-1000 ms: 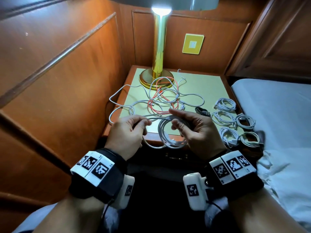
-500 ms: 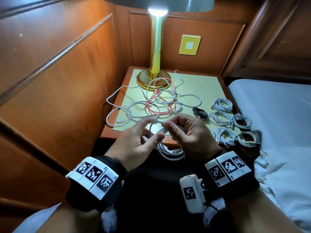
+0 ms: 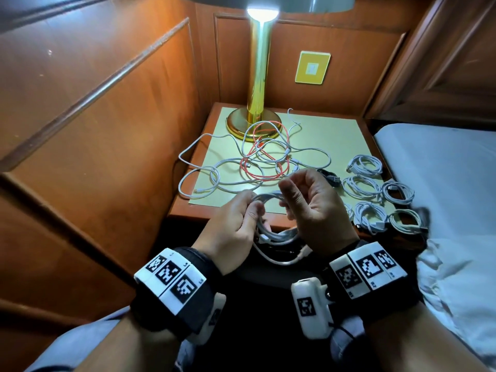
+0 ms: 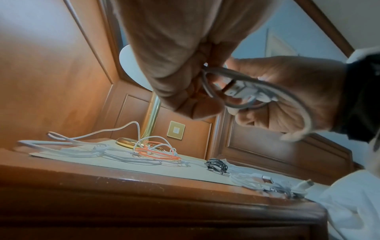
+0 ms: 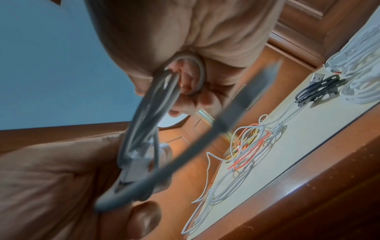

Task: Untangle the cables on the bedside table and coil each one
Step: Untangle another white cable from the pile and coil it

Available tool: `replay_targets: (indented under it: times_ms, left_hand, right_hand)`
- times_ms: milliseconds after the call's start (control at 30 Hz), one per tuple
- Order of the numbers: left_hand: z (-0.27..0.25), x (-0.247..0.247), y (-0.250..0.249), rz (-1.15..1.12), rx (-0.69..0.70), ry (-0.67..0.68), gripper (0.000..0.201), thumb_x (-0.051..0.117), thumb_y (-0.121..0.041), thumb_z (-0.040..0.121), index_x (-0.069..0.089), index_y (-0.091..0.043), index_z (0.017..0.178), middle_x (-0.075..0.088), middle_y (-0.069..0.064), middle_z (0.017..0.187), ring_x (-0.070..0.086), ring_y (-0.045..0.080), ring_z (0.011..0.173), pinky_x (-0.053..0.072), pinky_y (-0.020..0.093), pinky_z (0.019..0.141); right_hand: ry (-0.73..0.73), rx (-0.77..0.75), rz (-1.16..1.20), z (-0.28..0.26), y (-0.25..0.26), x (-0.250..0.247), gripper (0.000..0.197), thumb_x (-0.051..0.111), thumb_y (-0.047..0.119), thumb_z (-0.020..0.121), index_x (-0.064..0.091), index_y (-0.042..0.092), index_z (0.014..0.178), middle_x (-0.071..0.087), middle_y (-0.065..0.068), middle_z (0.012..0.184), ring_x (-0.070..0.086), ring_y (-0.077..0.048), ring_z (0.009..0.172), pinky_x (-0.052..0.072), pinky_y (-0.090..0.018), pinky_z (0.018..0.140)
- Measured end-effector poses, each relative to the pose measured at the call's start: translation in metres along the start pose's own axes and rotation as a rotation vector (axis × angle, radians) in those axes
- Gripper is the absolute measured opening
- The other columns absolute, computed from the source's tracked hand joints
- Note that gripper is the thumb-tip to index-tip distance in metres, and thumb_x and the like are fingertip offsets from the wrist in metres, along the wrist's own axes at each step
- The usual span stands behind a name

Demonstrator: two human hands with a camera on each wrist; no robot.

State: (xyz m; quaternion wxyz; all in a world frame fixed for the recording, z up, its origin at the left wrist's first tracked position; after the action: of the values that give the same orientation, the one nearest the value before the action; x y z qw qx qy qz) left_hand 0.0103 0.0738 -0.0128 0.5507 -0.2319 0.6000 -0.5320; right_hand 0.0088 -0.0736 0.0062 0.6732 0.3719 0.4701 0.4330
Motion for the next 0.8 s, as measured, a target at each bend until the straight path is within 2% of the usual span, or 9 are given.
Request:
replay_targets:
  times_ms: [67, 167, 267, 400, 467, 533, 600, 700, 800]
  left_hand:
    - [0.001, -0.007, 0.002, -0.033, -0.025, -0.066, 0.031, 0.037, -0.039, 0.098, 0.055, -0.014, 0.094, 0.069, 0.007, 0.082, 0.063, 0.022, 0.075, 0.051, 0.051, 0.077]
    - [0.001, -0.015, 0.003, -0.137, -0.048, -0.133, 0.031, 0.037, -0.036, 0.098, 0.056, -0.012, 0.103, 0.07, 0.008, 0.082, 0.068, 0.019, 0.075, 0.056, 0.043, 0.078]
    - [0.001, -0.015, 0.001, -0.142, -0.046, -0.147, 0.029, 0.037, -0.035, 0.098, 0.055, -0.013, 0.103, 0.07, 0.009, 0.083, 0.068, 0.018, 0.074, 0.057, 0.038, 0.073]
    - [0.0, -0.009, 0.006, -0.145, -0.056, -0.14, 0.027, 0.038, -0.034, 0.098, 0.054, -0.013, 0.103, 0.068, 0.016, 0.086, 0.066, 0.028, 0.076, 0.055, 0.048, 0.074]
    - [0.0, -0.005, 0.007, -0.143, -0.063, -0.114, 0.027, 0.039, -0.032, 0.097, 0.054, -0.011, 0.102, 0.066, 0.018, 0.088, 0.065, 0.028, 0.079, 0.053, 0.049, 0.078]
    - [0.0, -0.003, 0.008, -0.162, -0.072, -0.095, 0.027, 0.041, -0.035, 0.097, 0.054, -0.012, 0.101, 0.067, 0.017, 0.087, 0.066, 0.029, 0.079, 0.053, 0.052, 0.079]
    - [0.0, -0.004, 0.009, -0.178, -0.072, -0.093, 0.027, 0.043, -0.038, 0.097, 0.056, -0.015, 0.103, 0.068, 0.014, 0.085, 0.066, 0.031, 0.08, 0.053, 0.055, 0.079]
    - [0.001, -0.007, 0.008, -0.221, -0.076, -0.107, 0.03, 0.044, -0.038, 0.097, 0.056, -0.013, 0.108, 0.069, 0.007, 0.08, 0.067, 0.024, 0.077, 0.056, 0.048, 0.078]
    - [0.002, -0.006, 0.007, -0.326, -0.098, -0.09, 0.038, 0.045, -0.039, 0.095, 0.051, -0.008, 0.116, 0.067, 0.008, 0.081, 0.065, 0.021, 0.075, 0.055, 0.041, 0.074]
  right_hand:
    - [0.006, 0.014, -0.039, 0.0, -0.002, 0.0, 0.037, 0.058, 0.068, 0.081, 0.06, 0.034, 0.095, 0.066, 0.008, 0.082, 0.066, -0.011, 0.072, 0.055, -0.036, 0.067]
    - [0.045, 0.028, -0.111, -0.002, -0.004, 0.006, 0.04, 0.062, 0.066, 0.081, 0.062, 0.032, 0.104, 0.07, 0.009, 0.095, 0.067, -0.004, 0.081, 0.055, -0.027, 0.069]
    - [0.003, 0.028, -0.104, -0.002, -0.004, 0.005, 0.029, 0.066, 0.055, 0.087, 0.064, 0.03, 0.102, 0.072, 0.01, 0.091, 0.068, -0.003, 0.082, 0.054, -0.025, 0.071]
    - [0.117, 0.073, -0.052, 0.001, -0.013, 0.018, 0.011, 0.062, 0.025, 0.097, 0.061, 0.023, 0.108, 0.067, 0.014, 0.087, 0.063, 0.0, 0.078, 0.049, -0.028, 0.076]
    - [0.184, 0.076, -0.012, -0.001, -0.013, 0.025, 0.02, 0.052, 0.017, 0.094, 0.059, 0.019, 0.113, 0.062, 0.015, 0.08, 0.058, -0.004, 0.073, 0.049, -0.031, 0.073]
    - [0.228, 0.077, 0.015, -0.002, -0.012, 0.03, 0.031, 0.044, 0.016, 0.088, 0.058, 0.019, 0.116, 0.058, 0.009, 0.077, 0.056, -0.01, 0.07, 0.049, -0.038, 0.069]
    - [0.247, 0.078, 0.018, -0.004, -0.011, 0.032, 0.033, 0.042, 0.017, 0.088, 0.058, 0.018, 0.117, 0.056, 0.008, 0.072, 0.052, -0.01, 0.065, 0.047, -0.035, 0.064]
    - [0.242, 0.11, 0.082, -0.003, -0.013, 0.032, 0.028, 0.043, 0.013, 0.092, 0.06, 0.015, 0.114, 0.052, 0.007, 0.066, 0.047, -0.012, 0.06, 0.041, -0.03, 0.059]
    - [0.251, 0.16, 0.129, -0.004, -0.018, 0.032, 0.026, 0.042, 0.002, 0.1, 0.06, 0.012, 0.117, 0.051, 0.006, 0.064, 0.049, -0.01, 0.059, 0.041, -0.027, 0.058]
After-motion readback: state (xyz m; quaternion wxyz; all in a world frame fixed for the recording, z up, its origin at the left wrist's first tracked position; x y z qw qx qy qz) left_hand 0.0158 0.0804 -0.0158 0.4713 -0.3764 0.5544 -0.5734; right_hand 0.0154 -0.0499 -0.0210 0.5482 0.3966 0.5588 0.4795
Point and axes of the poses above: each hand's wrist, its own z-axis towards the middle knuckle, its own x-axis out of the palm, y = z × x, the point moved 10 cm from there along z, towards the middle knuckle
